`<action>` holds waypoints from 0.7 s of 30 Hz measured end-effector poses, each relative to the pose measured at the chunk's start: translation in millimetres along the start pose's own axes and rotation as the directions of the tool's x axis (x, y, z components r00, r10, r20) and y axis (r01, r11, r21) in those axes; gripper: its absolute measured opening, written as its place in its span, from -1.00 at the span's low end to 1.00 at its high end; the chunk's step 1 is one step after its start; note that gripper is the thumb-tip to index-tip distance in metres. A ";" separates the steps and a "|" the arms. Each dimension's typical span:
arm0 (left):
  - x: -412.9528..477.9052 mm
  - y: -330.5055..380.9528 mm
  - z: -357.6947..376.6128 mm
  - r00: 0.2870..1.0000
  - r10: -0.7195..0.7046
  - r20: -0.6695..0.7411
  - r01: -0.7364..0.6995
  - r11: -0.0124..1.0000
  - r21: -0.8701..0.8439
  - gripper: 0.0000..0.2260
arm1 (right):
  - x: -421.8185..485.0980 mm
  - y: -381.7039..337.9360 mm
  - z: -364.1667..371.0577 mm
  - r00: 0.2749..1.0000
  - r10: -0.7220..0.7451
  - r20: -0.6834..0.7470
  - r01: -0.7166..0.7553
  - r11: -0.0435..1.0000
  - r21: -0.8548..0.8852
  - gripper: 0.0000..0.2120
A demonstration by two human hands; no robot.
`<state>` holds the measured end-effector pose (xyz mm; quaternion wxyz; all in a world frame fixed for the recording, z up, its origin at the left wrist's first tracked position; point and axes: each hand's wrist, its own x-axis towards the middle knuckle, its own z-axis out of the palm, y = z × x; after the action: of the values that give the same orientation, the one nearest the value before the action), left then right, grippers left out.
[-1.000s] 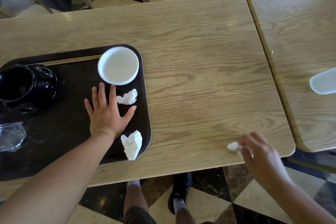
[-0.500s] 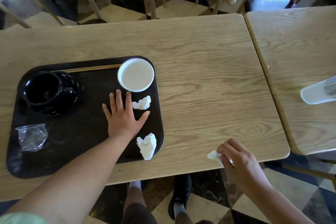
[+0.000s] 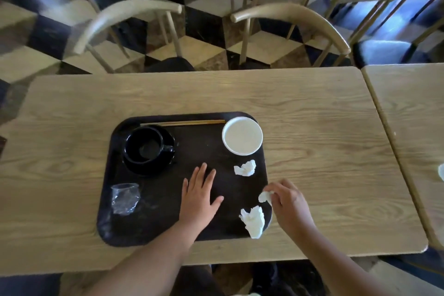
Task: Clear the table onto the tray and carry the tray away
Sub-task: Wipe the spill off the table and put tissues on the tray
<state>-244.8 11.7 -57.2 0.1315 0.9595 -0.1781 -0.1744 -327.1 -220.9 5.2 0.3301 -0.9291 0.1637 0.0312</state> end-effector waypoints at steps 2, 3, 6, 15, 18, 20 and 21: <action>-6.3 -12.6 -5.9 0.999 0.024 0.040 -0.024 1.000 0.014 -0.33 | 7.1 -13.2 7.9 0.997 0.073 -0.021 -0.073 0.997 0.035 -0.71; -9.2 -19.8 -8.7 0.997 0.046 0.055 -0.047 0.999 0.022 -0.33 | 9.7 -18.1 10.7 0.993 0.112 -0.025 -0.111 0.992 0.053 -0.71; -17.7 -45.0 -16.7 0.988 0.109 0.112 -0.116 0.992 0.057 -0.31 | 15.0 -30.3 16.5 0.977 0.210 -0.035 -0.207 0.975 0.079 -0.69; -31.1 -108.0 -31.2 0.972 0.169 0.162 -0.190 0.974 0.126 -0.26 | 22.3 -53.9 39.7 0.956 0.292 -0.030 -0.291 0.956 0.042 -0.79; -32.6 -109.7 -32.2 0.973 0.173 0.151 -0.190 0.975 0.113 -0.26 | 22.5 -50.7 47.3 0.965 0.263 -0.018 -0.263 0.964 -0.039 -0.84; -33.8 -107.3 -33.7 0.979 0.137 0.150 -0.153 0.983 0.100 -0.25 | 21.8 -49.2 52.2 0.968 0.251 0.008 -0.249 0.963 -0.101 -0.84; -34.4 -106.0 -35.2 0.981 0.123 0.147 -0.138 0.986 0.097 -0.24 | 21.1 -49.3 55.3 0.970 0.242 0.025 -0.237 0.962 -0.133 -0.84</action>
<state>-230.1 127.4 -48.8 0.0783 0.9367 -0.2584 -0.2229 -288.4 -156.4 -11.8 0.2663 -0.9211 0.2657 0.1007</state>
